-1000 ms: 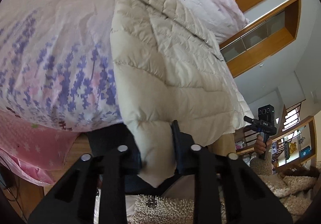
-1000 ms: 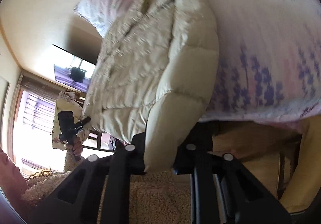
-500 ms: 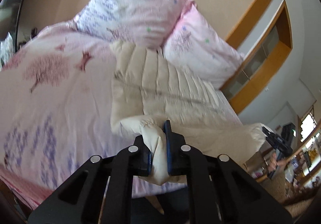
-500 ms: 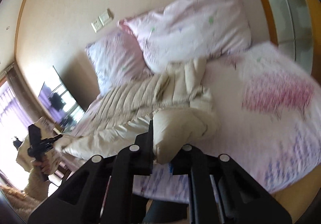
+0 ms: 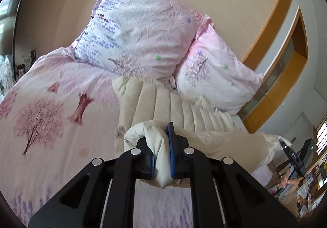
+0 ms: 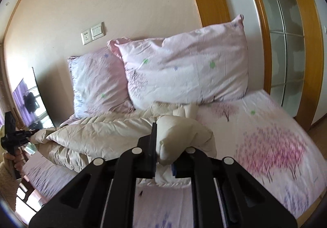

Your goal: Fold large clothes

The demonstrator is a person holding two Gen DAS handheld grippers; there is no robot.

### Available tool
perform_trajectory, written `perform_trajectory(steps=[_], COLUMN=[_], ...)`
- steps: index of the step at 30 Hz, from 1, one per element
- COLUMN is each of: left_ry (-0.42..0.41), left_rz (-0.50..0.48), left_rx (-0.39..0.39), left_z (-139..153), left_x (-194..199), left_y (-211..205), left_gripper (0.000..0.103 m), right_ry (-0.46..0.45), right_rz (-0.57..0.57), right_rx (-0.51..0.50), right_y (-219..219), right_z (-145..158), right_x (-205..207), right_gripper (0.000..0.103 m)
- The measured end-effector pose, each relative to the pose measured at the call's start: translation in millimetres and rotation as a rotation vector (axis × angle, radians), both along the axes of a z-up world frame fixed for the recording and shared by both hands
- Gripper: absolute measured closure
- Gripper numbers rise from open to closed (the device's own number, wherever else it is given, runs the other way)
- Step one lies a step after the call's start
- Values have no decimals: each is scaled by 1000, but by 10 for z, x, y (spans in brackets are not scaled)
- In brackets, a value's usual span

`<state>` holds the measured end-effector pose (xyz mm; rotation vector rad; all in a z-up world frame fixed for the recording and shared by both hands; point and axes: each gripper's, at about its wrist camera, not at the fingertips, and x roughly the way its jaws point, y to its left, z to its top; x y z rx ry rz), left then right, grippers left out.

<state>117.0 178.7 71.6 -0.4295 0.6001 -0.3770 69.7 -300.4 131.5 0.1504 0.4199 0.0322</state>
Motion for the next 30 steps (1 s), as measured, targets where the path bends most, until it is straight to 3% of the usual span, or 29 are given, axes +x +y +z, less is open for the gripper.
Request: perform_trajectory(steps=[7, 10, 18, 25, 28, 30], left_ry=[-48, -39, 121, 206, 232, 240], left_rz=[36, 55, 106, 123, 130, 130], left_rx=[-38, -51, -116, -202, -243, -266], left_z=[263, 273, -242, -576, -642, -665], left_x=[620, 930, 1706, 2033, 2132, 2182], left_y=[-14, -32, -28, 19, 36, 36], left_gripper=[94, 94, 94, 93, 92, 86], right_ry=[-73, -62, 192, 319, 360, 377], right_rz=[-46, -71, -146, -180, -199, -200], right_rx=[-59, -57, 55, 197, 275, 326], right_y=[77, 57, -180, -397, -503, -566], right_z=[250, 280, -337, -696, -782, -800], right_x=[624, 1027, 2134, 2640, 2808, 2903], right_gripper=[92, 92, 92, 89, 85, 71])
